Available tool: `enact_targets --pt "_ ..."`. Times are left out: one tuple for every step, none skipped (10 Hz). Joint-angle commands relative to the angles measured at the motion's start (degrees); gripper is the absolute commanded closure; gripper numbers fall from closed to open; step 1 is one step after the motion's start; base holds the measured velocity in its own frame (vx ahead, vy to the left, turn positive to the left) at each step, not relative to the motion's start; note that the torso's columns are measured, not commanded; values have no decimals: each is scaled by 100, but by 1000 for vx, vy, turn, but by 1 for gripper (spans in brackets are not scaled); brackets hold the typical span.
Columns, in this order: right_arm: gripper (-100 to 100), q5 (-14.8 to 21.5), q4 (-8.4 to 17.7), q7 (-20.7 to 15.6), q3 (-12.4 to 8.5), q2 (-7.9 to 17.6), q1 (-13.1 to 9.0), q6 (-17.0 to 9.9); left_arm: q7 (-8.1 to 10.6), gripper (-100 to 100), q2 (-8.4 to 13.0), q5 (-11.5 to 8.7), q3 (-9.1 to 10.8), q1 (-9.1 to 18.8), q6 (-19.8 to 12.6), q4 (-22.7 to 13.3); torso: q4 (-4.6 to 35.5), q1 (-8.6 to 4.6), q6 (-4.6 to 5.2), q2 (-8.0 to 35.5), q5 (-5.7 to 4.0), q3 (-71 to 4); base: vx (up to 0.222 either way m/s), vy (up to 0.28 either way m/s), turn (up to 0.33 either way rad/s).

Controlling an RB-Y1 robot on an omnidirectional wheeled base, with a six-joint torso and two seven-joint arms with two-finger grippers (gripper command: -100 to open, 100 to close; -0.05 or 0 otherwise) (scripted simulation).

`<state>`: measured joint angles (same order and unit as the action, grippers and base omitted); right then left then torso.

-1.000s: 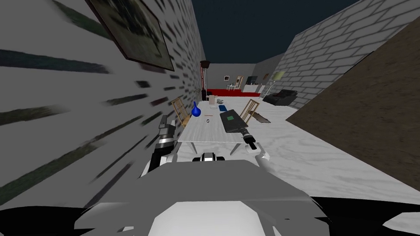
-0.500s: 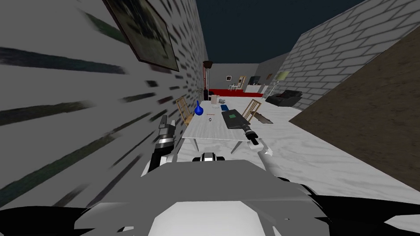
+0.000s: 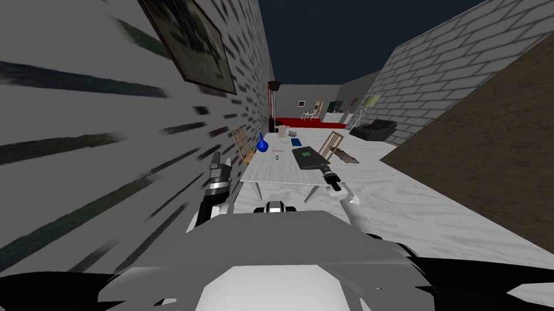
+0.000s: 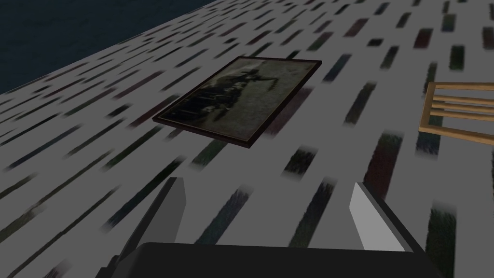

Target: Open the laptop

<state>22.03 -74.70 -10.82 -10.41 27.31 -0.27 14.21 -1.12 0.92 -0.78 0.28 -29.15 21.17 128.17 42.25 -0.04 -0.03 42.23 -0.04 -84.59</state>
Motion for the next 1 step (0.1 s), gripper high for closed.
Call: enact_targets --pt "0 0 2 0 1 -1 2 -1 0 0 0 0 0 0 0 0 3 2 1 2 4 0 0 0 0"
